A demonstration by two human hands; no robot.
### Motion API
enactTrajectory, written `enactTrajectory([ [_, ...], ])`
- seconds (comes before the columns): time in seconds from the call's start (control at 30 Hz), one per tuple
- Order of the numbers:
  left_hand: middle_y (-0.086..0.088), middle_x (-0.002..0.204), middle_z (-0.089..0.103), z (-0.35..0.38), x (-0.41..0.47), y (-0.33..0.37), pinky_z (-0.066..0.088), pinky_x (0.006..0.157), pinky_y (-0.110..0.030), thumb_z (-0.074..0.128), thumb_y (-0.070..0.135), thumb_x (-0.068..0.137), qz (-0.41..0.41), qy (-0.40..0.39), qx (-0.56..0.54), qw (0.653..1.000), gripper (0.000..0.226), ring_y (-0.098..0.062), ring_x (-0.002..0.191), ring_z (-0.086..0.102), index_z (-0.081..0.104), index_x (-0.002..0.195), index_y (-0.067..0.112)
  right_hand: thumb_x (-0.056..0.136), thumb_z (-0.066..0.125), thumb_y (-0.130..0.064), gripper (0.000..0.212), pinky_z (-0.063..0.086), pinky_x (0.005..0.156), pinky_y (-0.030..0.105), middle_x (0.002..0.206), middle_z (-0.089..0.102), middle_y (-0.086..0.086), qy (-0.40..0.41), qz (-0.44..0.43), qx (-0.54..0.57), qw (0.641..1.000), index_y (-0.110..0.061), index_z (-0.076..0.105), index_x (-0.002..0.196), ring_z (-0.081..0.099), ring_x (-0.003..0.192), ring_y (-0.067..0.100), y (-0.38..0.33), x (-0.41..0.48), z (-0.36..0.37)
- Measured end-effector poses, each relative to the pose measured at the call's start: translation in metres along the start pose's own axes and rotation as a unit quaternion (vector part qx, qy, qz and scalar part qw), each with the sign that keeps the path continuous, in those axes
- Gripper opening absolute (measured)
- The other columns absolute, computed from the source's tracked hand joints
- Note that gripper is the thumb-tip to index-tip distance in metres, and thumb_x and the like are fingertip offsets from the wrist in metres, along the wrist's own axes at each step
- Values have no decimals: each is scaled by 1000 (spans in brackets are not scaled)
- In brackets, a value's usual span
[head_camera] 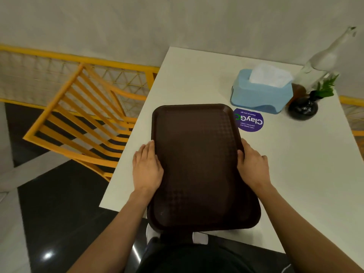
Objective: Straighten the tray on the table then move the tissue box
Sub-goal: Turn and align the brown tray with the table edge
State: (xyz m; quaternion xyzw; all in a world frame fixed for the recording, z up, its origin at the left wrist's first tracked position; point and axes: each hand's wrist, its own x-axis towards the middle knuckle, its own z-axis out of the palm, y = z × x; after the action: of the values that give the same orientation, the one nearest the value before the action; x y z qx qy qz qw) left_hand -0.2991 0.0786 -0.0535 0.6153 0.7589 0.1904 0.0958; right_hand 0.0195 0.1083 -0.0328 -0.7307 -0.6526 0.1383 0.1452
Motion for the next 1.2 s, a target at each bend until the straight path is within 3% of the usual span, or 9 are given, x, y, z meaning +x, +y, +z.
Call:
enactTrajectory([
  [0.37,-11,156,42,-15,87,-46,20,123,-47,37,23,101,84,-44,36,995,56,-28,150,29,31,155,11,107,38,-29,45,43,99,56,122,67,12,40,64,-25,997,-17,40,150,64,105,35,-62,11,26],
  [0.5,-12,159,38,-19,120,-48,20,123,-47,40,26,102,110,-65,26,991,58,-29,150,26,28,157,9,106,38,-34,46,42,98,55,130,60,15,41,81,-35,995,-16,42,149,56,115,36,-74,24,27],
  [0.67,-13,165,24,-26,122,-58,16,124,-47,38,43,104,125,-84,6,989,68,-30,153,16,18,160,12,103,43,-49,59,41,102,55,148,45,14,50,81,-34,995,-17,36,152,45,129,37,-79,18,30],
  [0.83,-7,170,9,-23,101,-69,6,124,-44,34,52,103,128,-120,8,985,76,-26,155,3,3,162,16,101,38,-58,75,23,118,53,162,28,12,13,56,-53,997,-18,16,160,29,145,34,-78,-4,42],
  [1.0,-5,170,3,-20,98,-72,1,125,-44,27,52,103,139,-134,20,981,75,-24,155,-4,-5,161,17,99,25,-68,83,5,120,54,168,10,6,-19,76,-65,995,-20,-2,161,8,153,30,-72,-16,46],
  [1.2,-5,170,1,-20,106,-61,4,125,-46,28,51,104,136,-144,7,980,74,-24,155,-4,-5,161,16,98,24,-70,85,3,121,54,169,6,5,-35,84,-57,994,-20,-4,161,2,154,28,-69,-3,40],
])
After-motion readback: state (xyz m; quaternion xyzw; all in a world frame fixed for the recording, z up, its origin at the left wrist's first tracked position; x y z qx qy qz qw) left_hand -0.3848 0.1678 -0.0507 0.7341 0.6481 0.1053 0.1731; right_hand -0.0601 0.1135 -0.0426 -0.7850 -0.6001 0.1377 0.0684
